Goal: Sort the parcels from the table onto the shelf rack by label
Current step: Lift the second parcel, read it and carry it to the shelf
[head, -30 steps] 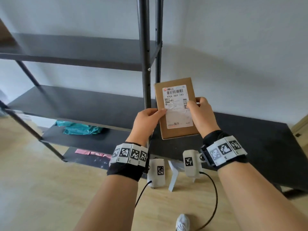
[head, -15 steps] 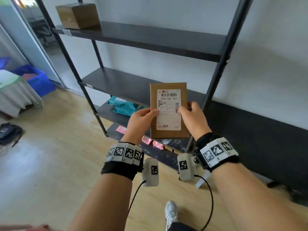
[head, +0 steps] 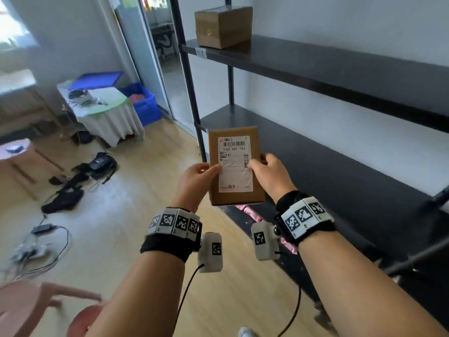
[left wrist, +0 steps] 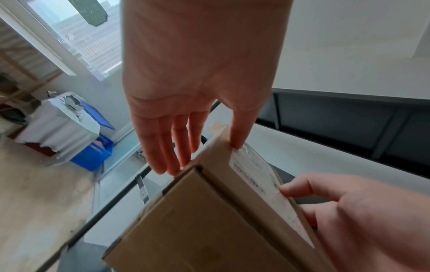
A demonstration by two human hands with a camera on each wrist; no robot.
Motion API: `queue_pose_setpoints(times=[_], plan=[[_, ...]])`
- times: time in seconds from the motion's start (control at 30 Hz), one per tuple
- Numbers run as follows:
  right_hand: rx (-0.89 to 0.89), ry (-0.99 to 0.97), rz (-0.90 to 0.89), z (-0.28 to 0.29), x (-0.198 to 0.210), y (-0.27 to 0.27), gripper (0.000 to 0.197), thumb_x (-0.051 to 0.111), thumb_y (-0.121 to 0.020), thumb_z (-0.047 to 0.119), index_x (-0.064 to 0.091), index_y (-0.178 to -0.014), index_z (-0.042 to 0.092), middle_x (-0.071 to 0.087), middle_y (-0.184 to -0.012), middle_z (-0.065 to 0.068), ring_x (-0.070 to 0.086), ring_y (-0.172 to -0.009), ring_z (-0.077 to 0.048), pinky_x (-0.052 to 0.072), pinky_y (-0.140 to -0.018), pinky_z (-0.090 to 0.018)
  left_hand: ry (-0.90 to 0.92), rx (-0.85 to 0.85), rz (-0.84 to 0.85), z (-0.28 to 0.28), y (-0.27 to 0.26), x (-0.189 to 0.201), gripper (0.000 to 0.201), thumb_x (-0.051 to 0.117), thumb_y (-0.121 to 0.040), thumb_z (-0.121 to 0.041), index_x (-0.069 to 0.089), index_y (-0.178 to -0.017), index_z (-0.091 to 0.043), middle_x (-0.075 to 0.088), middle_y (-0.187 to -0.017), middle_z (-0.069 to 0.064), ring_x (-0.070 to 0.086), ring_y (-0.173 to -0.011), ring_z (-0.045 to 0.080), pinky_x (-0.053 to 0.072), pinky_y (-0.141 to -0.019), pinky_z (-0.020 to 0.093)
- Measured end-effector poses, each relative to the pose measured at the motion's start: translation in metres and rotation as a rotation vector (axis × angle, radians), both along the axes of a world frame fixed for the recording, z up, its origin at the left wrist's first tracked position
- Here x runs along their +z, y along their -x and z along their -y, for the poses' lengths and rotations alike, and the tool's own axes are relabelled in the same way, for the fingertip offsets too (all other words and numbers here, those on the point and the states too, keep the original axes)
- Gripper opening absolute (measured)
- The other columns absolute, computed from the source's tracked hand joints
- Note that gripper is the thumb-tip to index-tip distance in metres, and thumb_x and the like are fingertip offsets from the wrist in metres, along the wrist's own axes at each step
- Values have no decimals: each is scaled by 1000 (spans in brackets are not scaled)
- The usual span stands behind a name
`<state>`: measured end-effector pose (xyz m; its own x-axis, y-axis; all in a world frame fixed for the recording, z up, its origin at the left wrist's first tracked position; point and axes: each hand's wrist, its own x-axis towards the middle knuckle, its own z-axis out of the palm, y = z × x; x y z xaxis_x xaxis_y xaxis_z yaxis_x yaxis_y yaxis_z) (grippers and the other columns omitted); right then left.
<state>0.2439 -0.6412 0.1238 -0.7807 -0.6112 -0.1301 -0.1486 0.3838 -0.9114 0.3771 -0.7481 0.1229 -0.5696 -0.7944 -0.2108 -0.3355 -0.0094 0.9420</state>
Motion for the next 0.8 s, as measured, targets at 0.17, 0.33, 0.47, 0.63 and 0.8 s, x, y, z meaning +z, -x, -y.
queue_pose_setpoints(times=[0.17, 0.33, 0.47, 0.63, 0.8], plan=[[82, 2, 4, 81, -6, 14, 33, 56, -85, 36, 60, -113, 19, 69, -104, 1, 67, -90, -17, 55, -75, -34, -9, 136, -1, 71, 7, -11, 28, 69, -86, -37, 60, -99, -14, 72, -103, 11, 71, -96, 25, 59, -87, 43], [103, -25, 9, 145, -16, 26, 30, 58, -90, 33, 51, -116, 19, 62, -100, 5, 63, -87, -14, 48, -63, -25, -65, 152, -15, 134, 18, -27, 28, 68, -92, -27, 55, -108, -9, 69, -101, 11, 70, -93, 24, 60, -85, 40], [33, -68, -9, 201, -29, 40, 36, 62, -87, 38, 55, -114, 15, 66, -105, -1, 65, -92, -19, 55, -78, -36, -58, 101, 3, 200, 32, -42, 27, 66, -92, -28, 57, -109, -9, 69, -103, 11, 69, -94, 23, 58, -78, 36], [-60, -104, 6, 274, -42, 51, 34, 61, -86, 39, 58, -111, 16, 68, -104, 0, 66, -94, -20, 56, -85, -43, -84, -48, 44, 289, 52, -50, 33, 64, -91, -21, 61, -122, -10, 70, -100, 7, 68, -90, 22, 57, -79, 38], [-164, -135, 26, 328, -48, 54, 26, 60, -87, 35, 67, -104, 16, 73, -100, 1, 68, -91, -19, 55, -86, -42, -98, -208, 90, 361, 75, -55, 54, 68, -80, -22, 61, -134, -18, 74, -90, 2, 72, -88, 22, 57, -92, 50]])
